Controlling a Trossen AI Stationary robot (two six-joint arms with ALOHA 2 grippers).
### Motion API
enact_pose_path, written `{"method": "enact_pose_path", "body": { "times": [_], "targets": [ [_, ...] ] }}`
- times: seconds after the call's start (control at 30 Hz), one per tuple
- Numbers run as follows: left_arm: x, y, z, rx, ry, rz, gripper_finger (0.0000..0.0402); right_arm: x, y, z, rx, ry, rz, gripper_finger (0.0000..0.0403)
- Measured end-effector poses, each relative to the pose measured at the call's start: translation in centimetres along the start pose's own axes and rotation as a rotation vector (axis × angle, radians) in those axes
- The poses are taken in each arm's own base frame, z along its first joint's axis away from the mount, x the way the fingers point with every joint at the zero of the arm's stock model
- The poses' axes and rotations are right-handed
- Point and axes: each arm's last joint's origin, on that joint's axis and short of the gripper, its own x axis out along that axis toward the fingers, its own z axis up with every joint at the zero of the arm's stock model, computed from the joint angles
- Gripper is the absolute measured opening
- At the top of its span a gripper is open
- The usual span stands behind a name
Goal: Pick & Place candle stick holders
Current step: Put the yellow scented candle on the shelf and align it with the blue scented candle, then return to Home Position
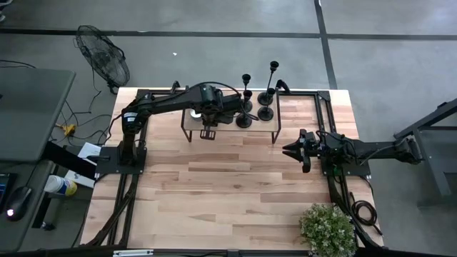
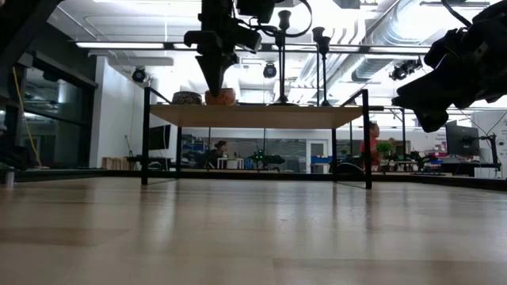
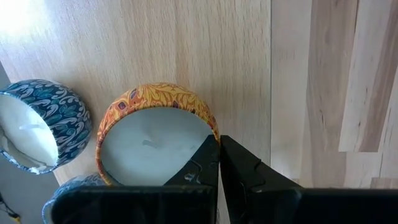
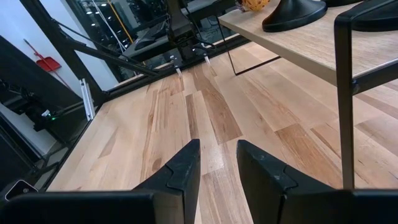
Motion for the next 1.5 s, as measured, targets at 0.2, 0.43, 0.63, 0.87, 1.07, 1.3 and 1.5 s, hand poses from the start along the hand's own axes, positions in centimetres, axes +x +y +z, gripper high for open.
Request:
{"method": "enact_pose_path", "body": {
  "times": [0.2,0.43,0.63,0.87,1.07,1.3,1.5],
  "targets": [
    [0.0,0.0,-0.1,-0.005,0.008,-0.001,0.0029,0.0,0.0,0.0,0.0,0.0,0.0,0.0098],
    [0.0,0.1,-0.1,-0.007,0.016,0.033,0.0069,0.0,0.0,0.0,0.0,0.0,0.0,0.0098],
    [-0.2,0.0,0.0,-0.004,0.015,0.063,0.0071,0.0,0.0,0.0,0.0,0.0,0.0,0.0098],
    [-2.2,0.0,-1.2,-0.035,-0.02,0.081,0.0071,0.0,0.0,0.0,0.0,0.0,0.0,0.0098],
    [-3.9,-0.5,-2.2,-0.062,-0.062,0.065,0.0072,0.0,0.0,0.0,0.0,-0.001,0.0,0.0098],
    [-7.1,-1.8,-3.7,-0.104,-0.18,-0.004,0.0072,0.0,0.0,0.0,0.0,0.0,0.0,0.0098],
    [-9.4,-4.1,-5.6,-0.124,-0.398,-0.065,0.0072,0.0,0.0,0.0,0.0,0.0,0.0,0.0098]
  ]
}}
